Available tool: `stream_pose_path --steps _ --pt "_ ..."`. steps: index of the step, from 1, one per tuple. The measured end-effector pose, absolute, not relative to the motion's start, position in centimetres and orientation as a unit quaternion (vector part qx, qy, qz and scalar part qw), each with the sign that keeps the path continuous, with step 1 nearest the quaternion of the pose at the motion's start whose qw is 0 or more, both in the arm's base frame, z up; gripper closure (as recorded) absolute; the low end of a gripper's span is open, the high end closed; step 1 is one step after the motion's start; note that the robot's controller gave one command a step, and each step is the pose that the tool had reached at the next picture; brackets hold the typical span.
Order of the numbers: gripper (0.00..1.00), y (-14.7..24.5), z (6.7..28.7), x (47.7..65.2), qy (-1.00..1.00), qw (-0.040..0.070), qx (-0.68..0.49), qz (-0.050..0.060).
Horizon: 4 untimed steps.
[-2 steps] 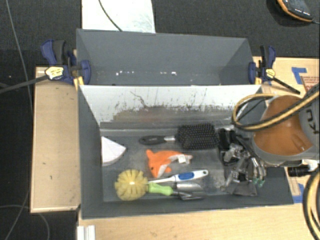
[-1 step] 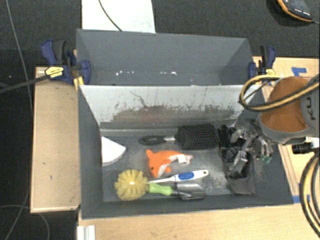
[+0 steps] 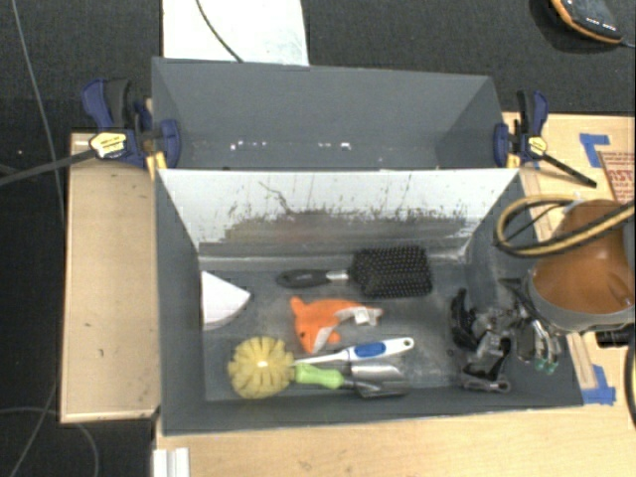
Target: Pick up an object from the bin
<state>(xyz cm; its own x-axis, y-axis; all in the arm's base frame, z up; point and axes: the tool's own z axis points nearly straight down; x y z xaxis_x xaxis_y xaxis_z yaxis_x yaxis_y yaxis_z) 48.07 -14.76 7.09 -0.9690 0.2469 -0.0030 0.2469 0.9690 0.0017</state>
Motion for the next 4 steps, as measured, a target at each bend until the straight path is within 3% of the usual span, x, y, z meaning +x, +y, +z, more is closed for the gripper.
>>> stream_pose_path --steps 2,4 --pt "1.00 -14.7 7.4 48.0 0.992 0.000 0.124 0.001" --pt "1.00 -14.7 11.2 48.0 0.992 0.001 0.124 0.001"
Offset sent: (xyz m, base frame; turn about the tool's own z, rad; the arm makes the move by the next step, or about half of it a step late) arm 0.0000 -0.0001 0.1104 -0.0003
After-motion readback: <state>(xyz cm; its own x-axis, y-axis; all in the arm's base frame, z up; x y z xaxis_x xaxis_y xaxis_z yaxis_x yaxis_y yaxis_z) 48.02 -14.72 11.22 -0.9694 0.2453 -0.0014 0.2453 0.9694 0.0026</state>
